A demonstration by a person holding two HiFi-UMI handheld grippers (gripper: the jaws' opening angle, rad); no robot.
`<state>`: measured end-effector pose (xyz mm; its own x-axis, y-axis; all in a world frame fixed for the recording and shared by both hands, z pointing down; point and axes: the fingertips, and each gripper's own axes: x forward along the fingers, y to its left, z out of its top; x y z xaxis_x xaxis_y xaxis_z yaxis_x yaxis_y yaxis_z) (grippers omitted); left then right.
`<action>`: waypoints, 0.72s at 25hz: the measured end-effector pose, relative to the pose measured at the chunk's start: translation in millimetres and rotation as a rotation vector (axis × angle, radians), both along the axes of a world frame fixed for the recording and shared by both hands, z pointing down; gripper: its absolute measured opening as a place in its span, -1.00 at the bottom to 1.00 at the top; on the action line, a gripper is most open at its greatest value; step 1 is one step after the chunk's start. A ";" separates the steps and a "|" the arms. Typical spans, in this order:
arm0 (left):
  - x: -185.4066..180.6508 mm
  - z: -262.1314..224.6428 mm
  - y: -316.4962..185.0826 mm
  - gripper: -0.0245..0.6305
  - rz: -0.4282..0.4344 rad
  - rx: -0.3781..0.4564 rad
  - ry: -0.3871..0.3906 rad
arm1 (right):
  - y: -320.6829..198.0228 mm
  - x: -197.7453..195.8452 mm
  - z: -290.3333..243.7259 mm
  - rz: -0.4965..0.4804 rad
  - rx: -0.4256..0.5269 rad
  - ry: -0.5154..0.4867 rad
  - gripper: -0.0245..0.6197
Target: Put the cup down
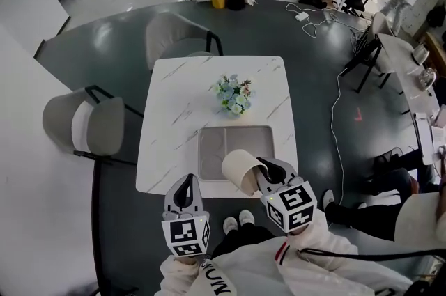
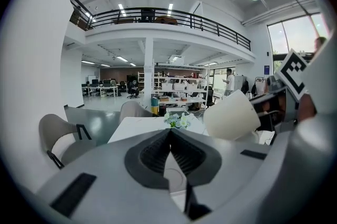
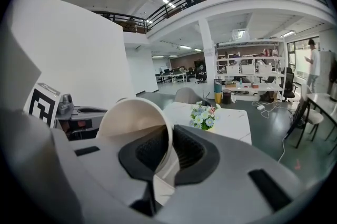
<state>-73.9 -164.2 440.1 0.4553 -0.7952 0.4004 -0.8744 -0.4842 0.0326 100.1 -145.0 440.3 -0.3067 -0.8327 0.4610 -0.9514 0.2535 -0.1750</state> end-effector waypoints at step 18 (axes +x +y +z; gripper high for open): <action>4.7 50.6 -52.3 -0.89 -0.021 -0.075 0.001 | -64.6 -14.6 55.2 -0.074 -0.101 0.049 -0.82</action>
